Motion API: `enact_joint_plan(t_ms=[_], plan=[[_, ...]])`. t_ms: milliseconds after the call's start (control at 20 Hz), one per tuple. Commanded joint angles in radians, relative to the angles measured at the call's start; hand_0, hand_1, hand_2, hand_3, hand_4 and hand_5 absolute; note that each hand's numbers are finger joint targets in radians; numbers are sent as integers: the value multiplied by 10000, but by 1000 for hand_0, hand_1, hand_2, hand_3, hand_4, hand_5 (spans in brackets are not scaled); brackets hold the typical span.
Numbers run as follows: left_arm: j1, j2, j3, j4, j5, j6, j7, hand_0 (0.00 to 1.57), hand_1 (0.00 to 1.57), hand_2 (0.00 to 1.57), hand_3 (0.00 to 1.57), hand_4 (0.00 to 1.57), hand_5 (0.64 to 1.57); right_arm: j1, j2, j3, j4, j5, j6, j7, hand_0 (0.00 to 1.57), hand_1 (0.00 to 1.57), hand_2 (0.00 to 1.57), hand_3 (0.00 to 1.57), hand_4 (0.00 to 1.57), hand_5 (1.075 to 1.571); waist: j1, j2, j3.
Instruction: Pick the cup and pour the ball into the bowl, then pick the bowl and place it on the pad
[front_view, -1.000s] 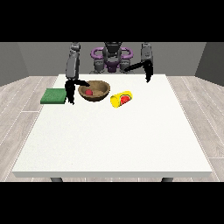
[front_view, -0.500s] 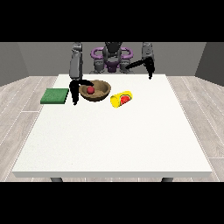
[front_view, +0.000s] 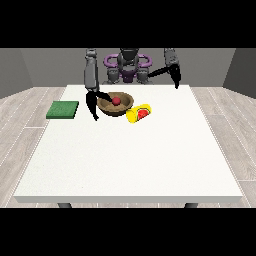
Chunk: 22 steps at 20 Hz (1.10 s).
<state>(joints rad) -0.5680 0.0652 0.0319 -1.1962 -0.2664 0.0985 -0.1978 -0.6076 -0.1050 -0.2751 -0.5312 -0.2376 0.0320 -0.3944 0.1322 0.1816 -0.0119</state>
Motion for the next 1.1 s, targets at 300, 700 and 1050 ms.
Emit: enact_joint_plan(t_ms=[300, 700, 1050], plan=[[-111, 667, 758, 479, 596, -498, -492, 0, 0, 0, 0, 0, 1570, -237, -273, 884, 453, 1159, -1816, 2037, 1571, 1571, 1571, 1571, 1029, 1550, -199, -20, 104], [520, 648, 968, 730, 654, -250, 331, 0, 0, 0, 0, 0, 1570, -600, -862, 940, 17, 970, -1368, 4086, 1571, 1571, 1571, 1571, 1039, 1559, -866, -1462, 119], [747, 1100, 1357, 1286, 679, -98, -652, 0, 0, 0, 0, 0, 1570, -971, -1862, 695, -906, 583, -618, 5261, 1571, 1571, 1571, 1571, 1060, 1562, -1330, -1189, 118]])
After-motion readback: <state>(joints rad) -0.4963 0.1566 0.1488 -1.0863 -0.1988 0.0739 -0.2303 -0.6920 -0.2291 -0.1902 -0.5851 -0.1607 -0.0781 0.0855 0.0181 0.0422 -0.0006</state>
